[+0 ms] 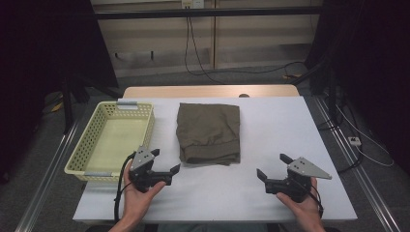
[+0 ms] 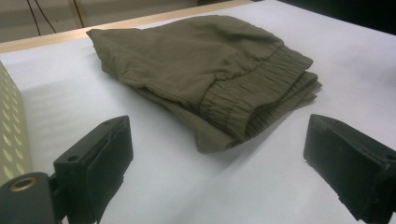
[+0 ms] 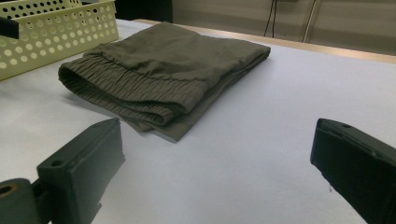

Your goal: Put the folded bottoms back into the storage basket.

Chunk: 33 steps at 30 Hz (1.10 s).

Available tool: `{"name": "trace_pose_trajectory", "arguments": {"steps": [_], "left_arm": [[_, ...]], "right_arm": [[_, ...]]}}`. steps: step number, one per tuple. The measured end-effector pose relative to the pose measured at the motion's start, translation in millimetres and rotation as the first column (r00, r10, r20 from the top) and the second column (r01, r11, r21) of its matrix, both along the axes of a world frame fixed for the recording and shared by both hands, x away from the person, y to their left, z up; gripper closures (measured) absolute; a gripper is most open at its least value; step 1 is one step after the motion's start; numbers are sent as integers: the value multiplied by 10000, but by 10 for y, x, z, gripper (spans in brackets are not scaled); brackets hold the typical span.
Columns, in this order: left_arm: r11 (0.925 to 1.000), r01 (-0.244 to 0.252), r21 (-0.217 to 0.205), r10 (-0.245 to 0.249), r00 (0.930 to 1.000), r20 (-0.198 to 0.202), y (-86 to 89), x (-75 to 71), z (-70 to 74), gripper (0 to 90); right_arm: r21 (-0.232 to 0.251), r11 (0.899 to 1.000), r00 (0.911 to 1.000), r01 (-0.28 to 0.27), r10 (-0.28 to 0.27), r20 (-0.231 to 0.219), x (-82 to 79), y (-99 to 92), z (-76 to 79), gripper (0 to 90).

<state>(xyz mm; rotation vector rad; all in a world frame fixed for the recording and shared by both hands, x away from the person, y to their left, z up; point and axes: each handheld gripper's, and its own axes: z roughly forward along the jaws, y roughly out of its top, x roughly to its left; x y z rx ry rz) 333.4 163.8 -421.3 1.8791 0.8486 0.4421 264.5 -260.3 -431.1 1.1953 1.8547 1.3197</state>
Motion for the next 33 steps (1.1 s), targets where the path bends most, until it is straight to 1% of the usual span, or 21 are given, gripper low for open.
{"name": "trace_pose_trajectory", "arguments": {"steps": [5,6,7,9,10,11,12,13,14,15,16,17,19,22,23,25,28,29,30,31,33], "left_arm": [[10000,84,-18,-84,10000,-13,-21,38,24,84],[9998,-11,-182,10,10000,-8,-32,43,63,84],[9998,-11,-182,10,10000,-8,-32,43,63,84],[9979,64,-646,-84,9995,-297,-71,45,108,78],[9983,178,-562,-196,9993,-306,-100,44,130,77],[9993,358,-52,-357,9993,127,-181,30,154,77],[9993,358,-52,-357,9993,127,-181,30,154,77],[9990,387,203,-393,9987,316,-217,25,160,77],[9983,428,387,-443,9982,392,-248,25,166,75],[9978,528,410,-543,9979,344,-274,32,169,66],[9967,742,333,-742,9972,7,-322,46,183,61],[9962,834,250,-832,9965,-95,-350,54,192,61],[9950,867,500,-865,9962,-65,-397,74,217,61],[9946,828,629,-829,9966,-23,-432,110,227,62],[9950,836,552,-835,9965,-47,-446,136,223,63],[9946,803,661,-790,9966,-227,-460,228,225,63],[9954,763,575,-742,9965,-380,-476,277,234,63],[9959,774,463,-751,9960,-488,-485,289,247,79],[9944,953,464,-936,9949,-369,-526,295,272,92],[9944,953,464,-936,9949,-369,-526,295,272,91],[9929,1007,632,-995,9948,-210,-586,299,298,90]], "right_arm": [[-36,10000,10000,-38,39,27,-12,27,5,25],[-83,10000,10000,-45,45,33,-10,28,3,25],[-83,10000,10000,-45,45,33,-10,28,3,25],[-76,10000,10000,-7,7,-43,-1,27,-3,25],[-69,10000,10000,5,-5,-52,5,24,-6,25],[-52,10000,10000,15,-16,-82,10,23,-7,26],[-52,10000,10000,15,-16,-82,10,23,-7,26],[-63,10000,10000,7,-7,-95,13,23,-9,25],[-94,10000,9999,-1,0,-117,15,23,-11,26],[-110,9999,9999,-26,25,-107,15,25,-11,26],[-114,9999,9999,-52,51,-93,12,27,-10,26],[-103,9999,9999,-66,65,-96,11,29,-9,26],[-107,9999,9999,-90,89,-99,11,31,-9,26],[-97,9999,9998,-122,121,-125,13,32,-11,26],[-95,9999,9998,-130,129,-127,14,32,-11,26],[-130,9999,9999,-111,109,-108,18,30,-13,26],[-116,9999,9999,-52,50,-126,23,29,-14,27],[-127,9999,9999,-51,50,-148,23,27,-14,27],[-127,9999,9999,-57,56,-127,23,28,-15,27],[-138,9999,9999,-69,67,-126,21,29,-14,27],[-140,9999,9999,-76,74,-117,21,30,-14,27]]}}
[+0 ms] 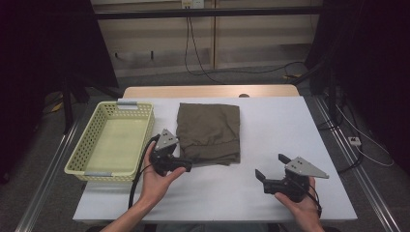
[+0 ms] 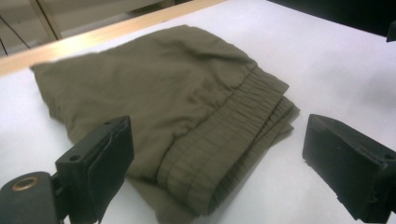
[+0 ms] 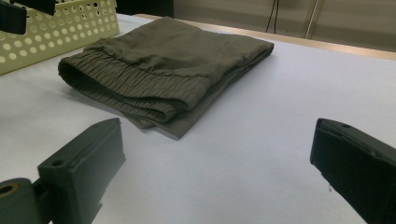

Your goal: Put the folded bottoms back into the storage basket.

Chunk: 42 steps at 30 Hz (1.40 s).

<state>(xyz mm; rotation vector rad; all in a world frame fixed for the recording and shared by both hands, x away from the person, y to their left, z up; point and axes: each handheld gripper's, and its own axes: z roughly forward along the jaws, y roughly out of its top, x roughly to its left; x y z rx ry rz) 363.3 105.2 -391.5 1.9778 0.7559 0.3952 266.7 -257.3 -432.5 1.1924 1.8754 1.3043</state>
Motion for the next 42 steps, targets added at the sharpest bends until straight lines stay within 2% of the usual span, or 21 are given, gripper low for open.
{"name": "trace_pose_trajectory", "arguments": {"steps": [2,4,9,14,15,16,21,22,24,26,27,29,32,36,39,40,42], "left_arm": [[9998,-22,189,19,9998,173,-46,31,22,88],[9998,-23,174,20,9998,191,-73,83,37,87],[9988,-213,452,217,9997,-83,-105,266,13,87],[9982,-498,337,509,9982,-309,-116,442,1,86],[9978,-511,419,529,9976,-452,-117,480,13,84],[9980,-574,281,587,9970,-506,-120,516,19,85],[9942,-926,550,938,9954,-204,-164,658,58,84],[9940,-913,601,928,9954,-240,-171,687,59,81],[9897,-1181,813,1205,9924,-258,-194,757,40,71],[9875,-1423,681,1457,9882,-473,-203,837,9,66],[9833,-1637,792,1678,9847,-471,-203,910,-17,66],[9815,-1723,836,1765,9832,-462,-203,946,-30,66],[9801,-1785,863,1853,9796,-780,-191,1029,-45,64],[9796,-1834,825,1907,9774,-913,-146,1123,-45,64],[9756,-2167,365,2196,9670,-1295,-95,1179,-66,65],[9760,-2154,323,2178,9657,-1415,-88,1199,-87,65],[9740,-2193,566,2254,9634,-1453,-95,1240,-135,75]], "right_arm": [[-13,10000,10000,-2,2,-34,1,1,-1,27],[-13,10000,10000,-12,12,-50,1,2,-1,27],[-30,10000,9999,-67,67,-87,1,5,-5,28],[-62,9999,9998,-132,131,-162,2,11,-8,28],[-65,9999,9998,-133,132,-161,2,12,-9,28],[-63,9999,9998,-140,139,-167,2,13,-9,28],[-85,9998,9997,-154,152,-178,6,9,-12,28],[-89,9998,9997,-160,158,-188,7,9,-12,28],[-65,9998,9997,-177,176,-188,4,8,-12,28],[-51,9998,9996,-186,185,-198,6,5,-12,28],[-51,9998,9996,-183,182,-206,6,4,-13,28],[-45,9998,9996,-190,189,-214,5,2,-13,28],[-34,9998,9995,-197,196,-253,9,2,-17,27],[-15,9998,9994,-212,212,-290,9,5,-17,28],[-15,9997,9993,-229,228,-309,11,6,-18,28],[-15,9997,9993,-229,228,-309,11,6,-18,28],[-34,9997,9992,-238,237,-326,15,6,-21,27]]}}
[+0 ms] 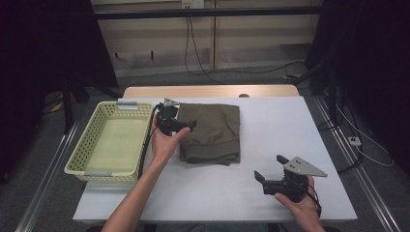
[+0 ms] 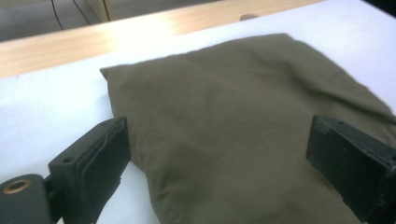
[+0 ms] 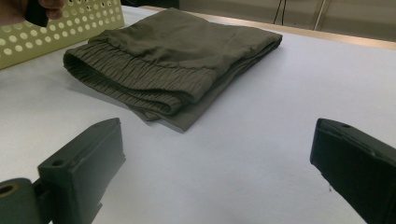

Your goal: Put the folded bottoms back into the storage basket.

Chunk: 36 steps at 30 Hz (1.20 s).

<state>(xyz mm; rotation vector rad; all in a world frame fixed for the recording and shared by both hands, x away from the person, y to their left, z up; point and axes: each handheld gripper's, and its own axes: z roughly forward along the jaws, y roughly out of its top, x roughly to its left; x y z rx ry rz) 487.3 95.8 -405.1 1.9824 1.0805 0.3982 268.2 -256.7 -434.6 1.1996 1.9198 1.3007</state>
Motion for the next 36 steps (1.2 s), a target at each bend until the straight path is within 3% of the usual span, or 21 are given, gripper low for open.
{"name": "trace_pose_trajectory", "arguments": {"steps": [5,9,11,15,21,25,28,29,30,31,33,36], "left_arm": [[9958,-528,745,538,9985,-124,21,113,-113,140],[9936,-850,748,895,9942,-591,65,197,-201,201],[9932,-792,855,855,9937,-723,90,218,-225,316],[9946,-974,371,1013,9871,-1240,141,262,-276,353],[9937,-619,936,799,9759,-2029,88,271,-437,381],[9943,-849,645,970,9715,-2164,99,268,-452,378],[9927,-999,679,1123,9702,-2147,79,257,-457,391],[9937,-892,674,1016,9719,-2125,64,251,-457,412],[9958,-672,627,793,9732,-2157,56,246,-455,520],[9973,-543,504,642,9727,-2230,48,242,-455,558],[9985,-469,265,519,9695,-2397,31,243,-460,559],[9986,-408,331,475,9699,-2390,-1,242,-457,571]], "right_arm": [[-7,10000,10000,-32,32,-20,-1,2,-1,27],[-72,9999,9999,-81,80,-135,8,12,-11,27],[-80,9999,9998,-113,112,-145,8,20,-12,28],[-84,9999,9998,-121,119,-170,9,18,-13,28],[-201,9997,9996,-114,109,-242,12,24,-21,28],[-234,9997,9997,-120,114,-236,9,23,-21,28],[-227,9997,9996,-118,112,-250,8,20,-22,28],[-227,9997,9996,-119,113,-249,7,19,-22,29],[-226,9997,9997,-119,114,-225,1,18,-18,32],[-223,9997,9998,-120,116,-191,-2,19,-15,34],[-202,9998,9998,-94,90,-168,-4,21,-11,36],[-171,9998,9998,-105,102,-174,-4,23,-10,36]]}}
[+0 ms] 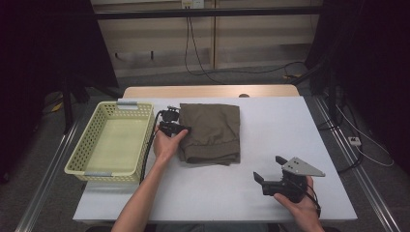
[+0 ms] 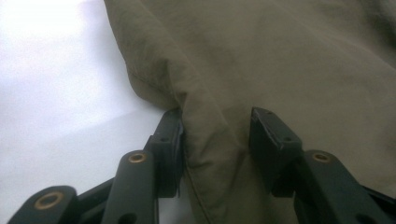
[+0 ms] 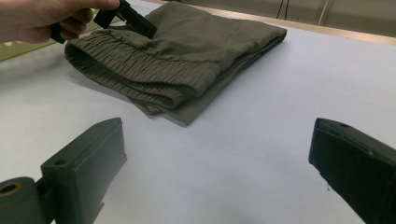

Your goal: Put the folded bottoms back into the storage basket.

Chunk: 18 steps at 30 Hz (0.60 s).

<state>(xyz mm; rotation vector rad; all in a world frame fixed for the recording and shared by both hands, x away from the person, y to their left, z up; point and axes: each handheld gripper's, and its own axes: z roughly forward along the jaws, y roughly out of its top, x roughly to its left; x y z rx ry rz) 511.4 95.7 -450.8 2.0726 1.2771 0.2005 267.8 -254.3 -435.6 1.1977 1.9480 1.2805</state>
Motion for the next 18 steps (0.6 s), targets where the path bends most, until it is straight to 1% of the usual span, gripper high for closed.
{"name": "trace_pose_trajectory", "arguments": {"steps": [2,3,4,5,8,9,10,11,13,15,18], "left_arm": [[9999,94,-95,-95,9999,-69,1,1,-2,613],[9996,116,-246,-119,9998,-128,0,2,-7,640],[9985,283,-475,-294,9993,-225,5,7,-17,706],[9978,358,-565,-371,9990,-235,1,6,-25,706],[9981,324,-522,-337,9992,-234,-4,9,-23,734],[9978,338,-571,-354,9990,-279,0,14,-25,782],[9969,431,-660,-456,9982,-376,12,20,-25,782],[9965,401,-737,-425,9986,-326,21,15,-33,837],[9961,410,-788,-422,9990,-145,19,6,-45,846],[9963,471,-722,-480,9988,-104,16,11,-33,853],[9955,575,-760,-573,9983,47,20,14,24,860]], "right_arm": [[-2,10000,10000,-1,1,-8,3,1,-2,36],[17,10000,10000,-6,6,-15,4,1,-3,36],[-4,10000,10000,18,-18,5,6,-2,-4,36],[-4,10000,10000,18,-18,5,6,-2,-4,36],[-11,10000,10000,6,-6,10,-4,-6,1,36],[-13,10000,10000,5,-5,12,-6,-5,3,36],[-13,10000,10000,5,-5,12,-6,-5,3,36],[-16,10000,10000,2,-2,-1,-6,-2,3,36],[-1,10000,10000,11,-11,-11,-5,0,2,37],[-35,10000,10000,4,-4,6,-6,-5,1,37],[3,10000,10000,61,-61,-5,3,-11,-3,37]]}}
